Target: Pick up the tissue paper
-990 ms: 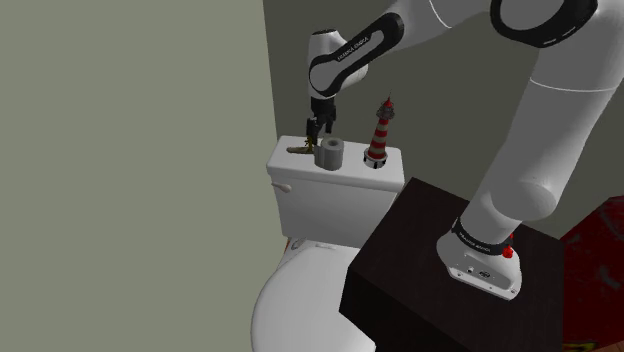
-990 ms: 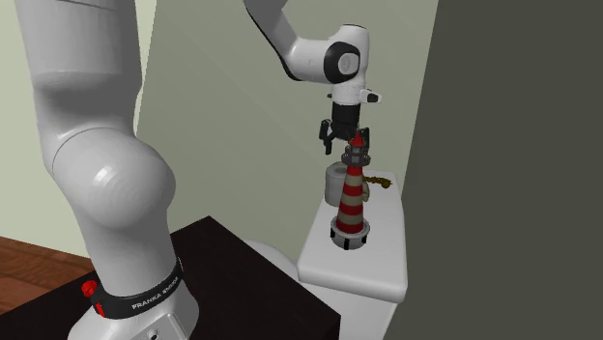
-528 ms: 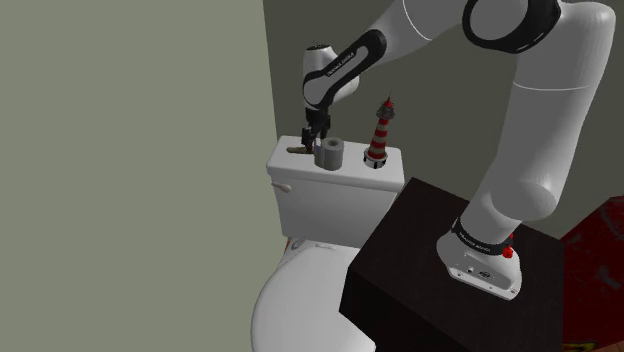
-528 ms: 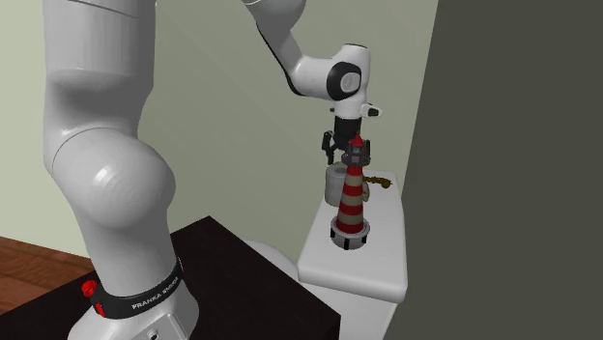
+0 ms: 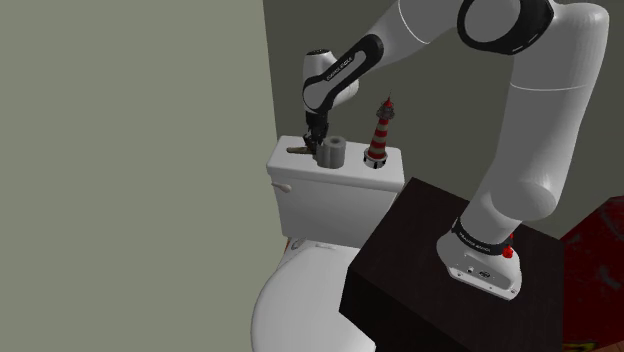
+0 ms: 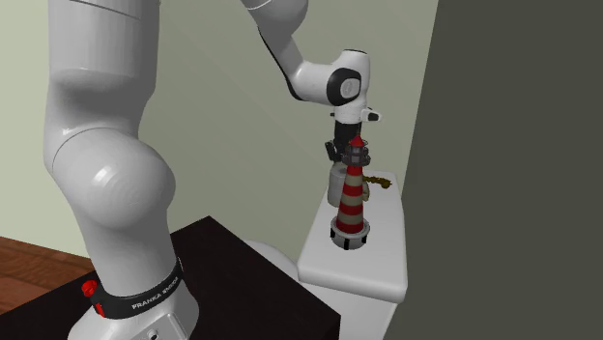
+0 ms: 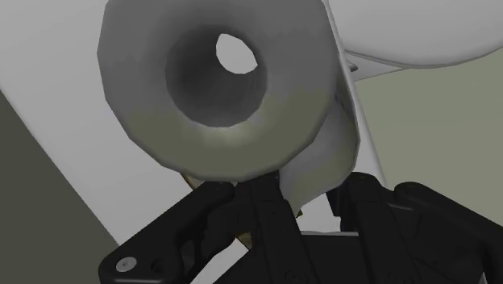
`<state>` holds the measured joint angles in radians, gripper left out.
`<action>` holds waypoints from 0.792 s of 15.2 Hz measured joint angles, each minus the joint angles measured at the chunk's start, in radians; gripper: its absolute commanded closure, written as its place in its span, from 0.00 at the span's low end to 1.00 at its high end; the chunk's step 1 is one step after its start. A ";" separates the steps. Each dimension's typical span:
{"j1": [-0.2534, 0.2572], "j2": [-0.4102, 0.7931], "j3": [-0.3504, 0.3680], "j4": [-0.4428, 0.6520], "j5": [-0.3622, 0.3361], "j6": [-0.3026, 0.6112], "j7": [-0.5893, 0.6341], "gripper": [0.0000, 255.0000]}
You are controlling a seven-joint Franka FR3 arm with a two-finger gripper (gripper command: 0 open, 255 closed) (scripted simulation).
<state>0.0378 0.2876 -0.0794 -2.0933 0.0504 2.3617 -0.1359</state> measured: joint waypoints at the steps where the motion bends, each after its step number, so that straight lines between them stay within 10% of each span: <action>1: 0.000 0.001 0.000 0.001 0.000 -0.001 0.000 1.00; 12: 0.004 -0.049 -0.001 0.017 -0.008 -0.071 0.008 1.00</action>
<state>0.0418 0.2382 -0.0808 -2.0760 0.0428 2.2906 -0.1279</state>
